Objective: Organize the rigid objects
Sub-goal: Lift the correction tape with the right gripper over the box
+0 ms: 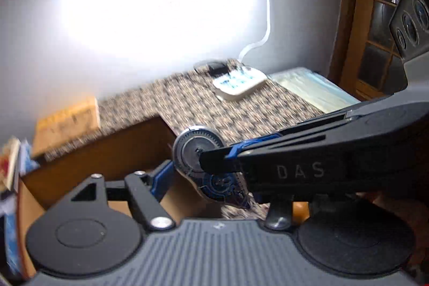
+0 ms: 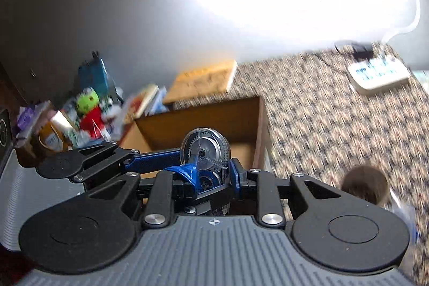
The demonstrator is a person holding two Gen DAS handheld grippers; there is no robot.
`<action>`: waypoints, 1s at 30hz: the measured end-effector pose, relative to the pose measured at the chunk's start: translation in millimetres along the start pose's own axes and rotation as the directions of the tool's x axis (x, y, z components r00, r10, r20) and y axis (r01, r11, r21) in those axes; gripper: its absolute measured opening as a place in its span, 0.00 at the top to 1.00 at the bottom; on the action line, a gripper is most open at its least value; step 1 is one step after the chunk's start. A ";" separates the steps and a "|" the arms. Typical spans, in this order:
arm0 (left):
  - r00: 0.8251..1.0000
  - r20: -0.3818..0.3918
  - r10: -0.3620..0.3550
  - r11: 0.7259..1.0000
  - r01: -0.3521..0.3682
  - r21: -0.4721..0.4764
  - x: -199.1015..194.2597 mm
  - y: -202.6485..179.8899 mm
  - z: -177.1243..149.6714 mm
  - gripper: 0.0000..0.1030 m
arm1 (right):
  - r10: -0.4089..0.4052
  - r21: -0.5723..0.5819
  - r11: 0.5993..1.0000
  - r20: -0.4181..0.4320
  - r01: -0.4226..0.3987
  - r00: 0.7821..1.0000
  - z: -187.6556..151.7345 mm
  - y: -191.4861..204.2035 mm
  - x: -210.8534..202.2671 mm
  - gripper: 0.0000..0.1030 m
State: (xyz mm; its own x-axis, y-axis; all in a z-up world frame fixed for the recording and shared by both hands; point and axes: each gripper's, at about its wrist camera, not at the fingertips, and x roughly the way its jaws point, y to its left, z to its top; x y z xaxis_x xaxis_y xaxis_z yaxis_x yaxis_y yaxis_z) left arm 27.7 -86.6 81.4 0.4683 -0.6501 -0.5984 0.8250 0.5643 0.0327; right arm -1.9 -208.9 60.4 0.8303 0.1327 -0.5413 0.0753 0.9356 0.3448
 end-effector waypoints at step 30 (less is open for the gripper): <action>0.829 -0.549 0.103 0.992 -0.042 0.121 138.6 223.6 -58.6 0.53 | 0.250 0.497 0.867 -0.504 0.042 0.827 -5.4 44.6 294.5 0.94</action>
State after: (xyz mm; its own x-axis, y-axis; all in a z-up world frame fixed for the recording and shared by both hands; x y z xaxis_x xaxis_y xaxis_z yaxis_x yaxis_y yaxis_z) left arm 258.6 -20.8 -41.1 0.2991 -0.2015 -0.9327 0.8366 0.5256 0.1547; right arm 243.0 -126.3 -87.9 0.4266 0.5081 -0.7482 0.3744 0.6538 0.6575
